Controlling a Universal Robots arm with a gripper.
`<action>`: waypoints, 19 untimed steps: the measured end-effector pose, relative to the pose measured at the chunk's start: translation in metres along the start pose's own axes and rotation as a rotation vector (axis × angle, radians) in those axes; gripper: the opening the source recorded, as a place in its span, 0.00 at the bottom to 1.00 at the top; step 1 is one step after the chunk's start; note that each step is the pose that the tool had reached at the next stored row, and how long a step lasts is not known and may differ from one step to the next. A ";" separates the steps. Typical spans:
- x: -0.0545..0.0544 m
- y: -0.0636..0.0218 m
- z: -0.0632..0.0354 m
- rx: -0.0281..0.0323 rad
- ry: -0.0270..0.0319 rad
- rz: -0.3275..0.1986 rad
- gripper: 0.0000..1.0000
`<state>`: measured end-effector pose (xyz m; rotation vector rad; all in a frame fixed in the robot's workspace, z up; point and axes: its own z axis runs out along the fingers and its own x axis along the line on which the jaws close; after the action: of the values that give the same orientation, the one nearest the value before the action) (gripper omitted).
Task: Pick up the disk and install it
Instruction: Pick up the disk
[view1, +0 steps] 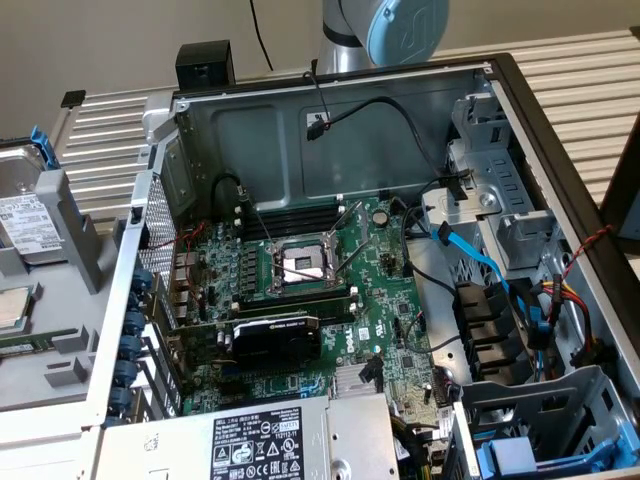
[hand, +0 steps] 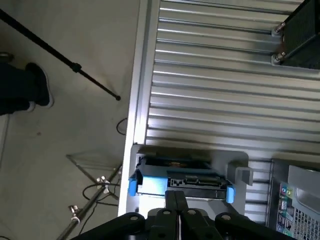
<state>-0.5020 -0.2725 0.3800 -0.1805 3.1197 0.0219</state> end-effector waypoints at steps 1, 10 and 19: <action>0.000 0.0000 0.0000 -0.0003 0.0002 -0.018 0.11; 0.000 0.0000 0.0001 -0.0032 0.0023 -0.183 0.11; 0.000 0.0000 0.0001 -0.0061 0.0045 -0.346 0.11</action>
<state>-0.5020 -0.2725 0.3800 -0.7155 3.0445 0.0262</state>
